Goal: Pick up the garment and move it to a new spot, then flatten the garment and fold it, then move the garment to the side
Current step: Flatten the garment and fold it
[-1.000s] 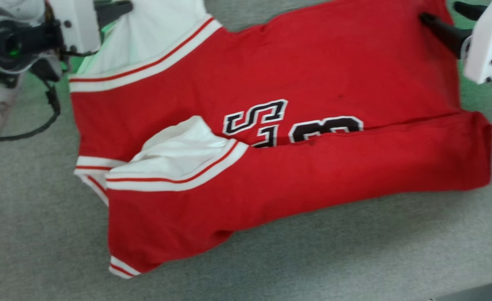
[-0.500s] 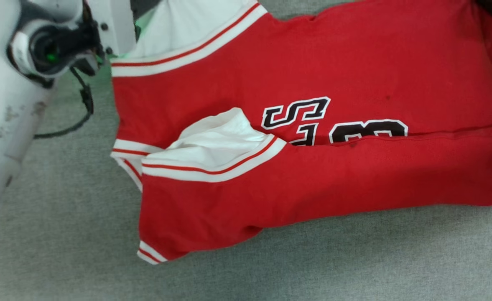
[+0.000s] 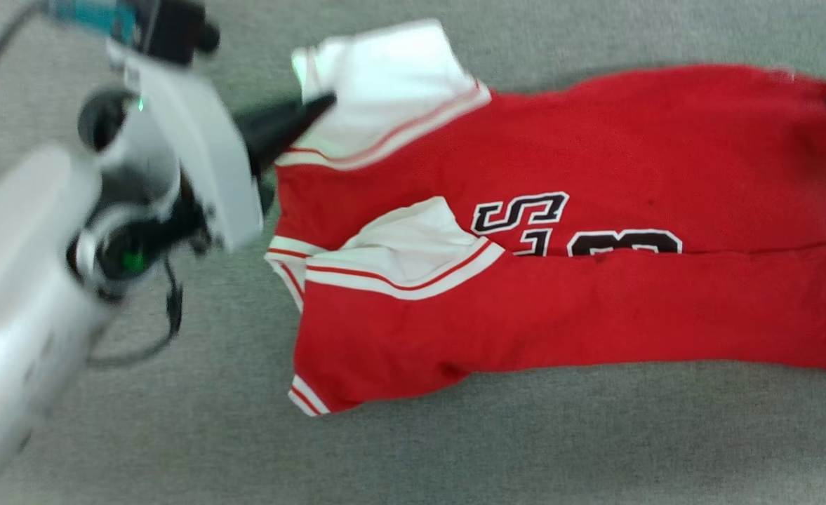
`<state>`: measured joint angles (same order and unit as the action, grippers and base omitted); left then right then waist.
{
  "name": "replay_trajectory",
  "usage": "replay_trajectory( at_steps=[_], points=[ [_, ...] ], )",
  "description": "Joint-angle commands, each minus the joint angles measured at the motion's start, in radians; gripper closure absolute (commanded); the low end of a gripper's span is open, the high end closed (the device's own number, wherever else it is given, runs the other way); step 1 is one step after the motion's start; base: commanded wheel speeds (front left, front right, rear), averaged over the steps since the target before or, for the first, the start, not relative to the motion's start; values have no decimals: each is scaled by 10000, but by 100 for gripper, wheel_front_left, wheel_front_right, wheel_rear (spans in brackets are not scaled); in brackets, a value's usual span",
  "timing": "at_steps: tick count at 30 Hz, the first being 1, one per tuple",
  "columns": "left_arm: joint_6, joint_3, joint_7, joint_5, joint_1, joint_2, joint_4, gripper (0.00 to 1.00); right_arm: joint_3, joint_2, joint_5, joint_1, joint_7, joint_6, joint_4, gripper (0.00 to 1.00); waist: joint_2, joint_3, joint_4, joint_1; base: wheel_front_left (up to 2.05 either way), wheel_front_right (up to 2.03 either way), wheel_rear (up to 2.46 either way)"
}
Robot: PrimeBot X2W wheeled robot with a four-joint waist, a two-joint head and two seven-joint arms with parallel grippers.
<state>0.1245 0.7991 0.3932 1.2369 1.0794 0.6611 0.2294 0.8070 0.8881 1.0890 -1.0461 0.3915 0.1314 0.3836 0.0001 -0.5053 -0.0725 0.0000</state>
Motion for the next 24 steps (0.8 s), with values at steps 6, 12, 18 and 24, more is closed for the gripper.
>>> replay_trajectory(
  at_steps=[6, 12, 18, 24],
  points=[
    [-402, 2, -954, 112, -2421, 1259, -2592, 100, -358, 1185, 341, 2017, -665, -16, -1383, 100, -1, 974, 519, 0, 0, 0, 0],
    [-1295, 117, -1958, 28, -4478, 2088, -4598, 100, -1149, 1786, 782, 4054, -1535, -16, -2148, 100, -1, 1058, 549, 0, 0, 0, 0],
    [-2031, 212, -2723, 9, -5700, 2245, -5414, 100, -1785, 1621, 778, 5530, -2078, -16, -2440, 100, -1, 774, 495, 0, 0, 0, 0],
    [-1937, 451, -2990, -137, -5579, 1440, -4604, 100, -2233, 948, 317, 6107, -2289, -18, -2033, 100, -1, 304, 554, 0, 0, 0, 0]
  ],
)
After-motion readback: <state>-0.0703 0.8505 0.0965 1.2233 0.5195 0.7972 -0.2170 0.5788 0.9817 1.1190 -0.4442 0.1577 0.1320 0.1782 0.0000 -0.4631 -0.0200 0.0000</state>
